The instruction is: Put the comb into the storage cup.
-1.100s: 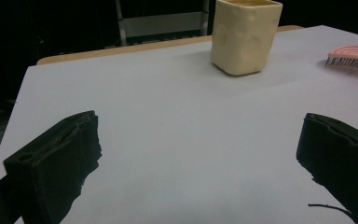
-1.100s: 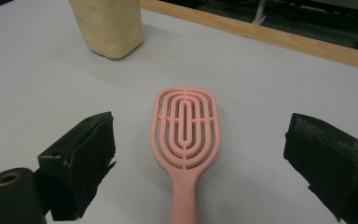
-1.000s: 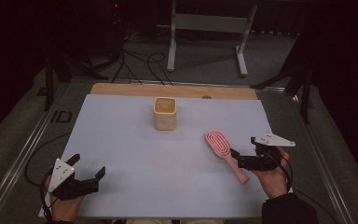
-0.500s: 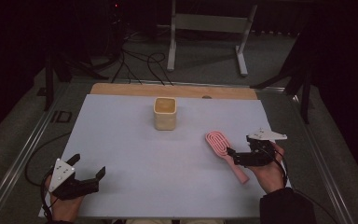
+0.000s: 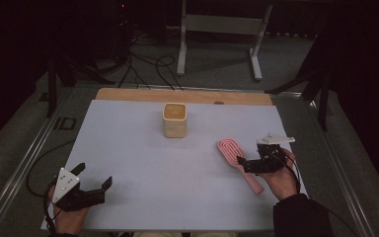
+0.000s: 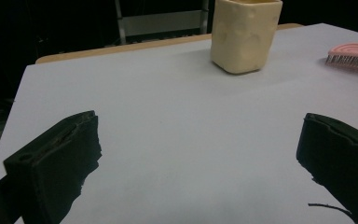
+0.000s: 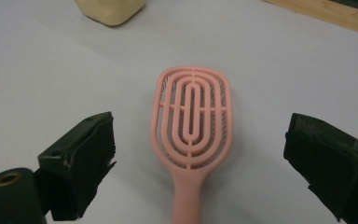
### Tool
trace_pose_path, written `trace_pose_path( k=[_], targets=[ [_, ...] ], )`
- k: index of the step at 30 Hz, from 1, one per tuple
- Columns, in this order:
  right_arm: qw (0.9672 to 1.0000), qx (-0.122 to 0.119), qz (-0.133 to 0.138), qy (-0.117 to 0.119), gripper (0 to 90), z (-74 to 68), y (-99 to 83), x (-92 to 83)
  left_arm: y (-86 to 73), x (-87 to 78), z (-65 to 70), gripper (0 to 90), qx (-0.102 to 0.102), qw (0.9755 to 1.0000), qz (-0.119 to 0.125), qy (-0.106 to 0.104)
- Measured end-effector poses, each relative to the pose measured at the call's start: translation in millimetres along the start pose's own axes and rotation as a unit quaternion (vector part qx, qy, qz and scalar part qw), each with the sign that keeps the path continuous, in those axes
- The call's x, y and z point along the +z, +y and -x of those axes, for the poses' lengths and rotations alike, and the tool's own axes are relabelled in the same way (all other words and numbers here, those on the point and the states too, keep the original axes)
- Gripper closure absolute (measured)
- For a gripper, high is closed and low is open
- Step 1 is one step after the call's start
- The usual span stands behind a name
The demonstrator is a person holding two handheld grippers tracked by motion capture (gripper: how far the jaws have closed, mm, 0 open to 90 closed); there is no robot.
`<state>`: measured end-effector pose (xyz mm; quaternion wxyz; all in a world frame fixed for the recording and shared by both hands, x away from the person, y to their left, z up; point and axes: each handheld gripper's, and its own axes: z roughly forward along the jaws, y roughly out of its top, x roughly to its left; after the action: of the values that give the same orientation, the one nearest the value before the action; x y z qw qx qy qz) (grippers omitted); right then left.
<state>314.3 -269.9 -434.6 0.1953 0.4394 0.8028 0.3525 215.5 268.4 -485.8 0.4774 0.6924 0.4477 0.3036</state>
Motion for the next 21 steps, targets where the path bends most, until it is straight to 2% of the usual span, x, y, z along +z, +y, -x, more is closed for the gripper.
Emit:
trace_pose_path(
  k=[6, 13, 21],
  targets=[
    [0.9999, 0.003, -0.013, 0.002, 8.7, 3.2, -0.2, 6.1, -0.3, 0.5, 0.0, 0.2, 0.002, 1.0, -0.002, 0.0],
    [0.9993, -0.008, -0.038, 0.003, 8.7, 2.9, -0.7, 14.9, -0.3, 0.7, 0.0, 0.2, 0.002, 1.0, -0.002, 0.0],
    [0.9981, -0.008, -0.06, 0.014, 8.7, 2.8, -1.3, 22.0, -0.6, 1.3, 0.0, 0.2, 0.002, 1.0, -0.003, -0.001]
  ],
)
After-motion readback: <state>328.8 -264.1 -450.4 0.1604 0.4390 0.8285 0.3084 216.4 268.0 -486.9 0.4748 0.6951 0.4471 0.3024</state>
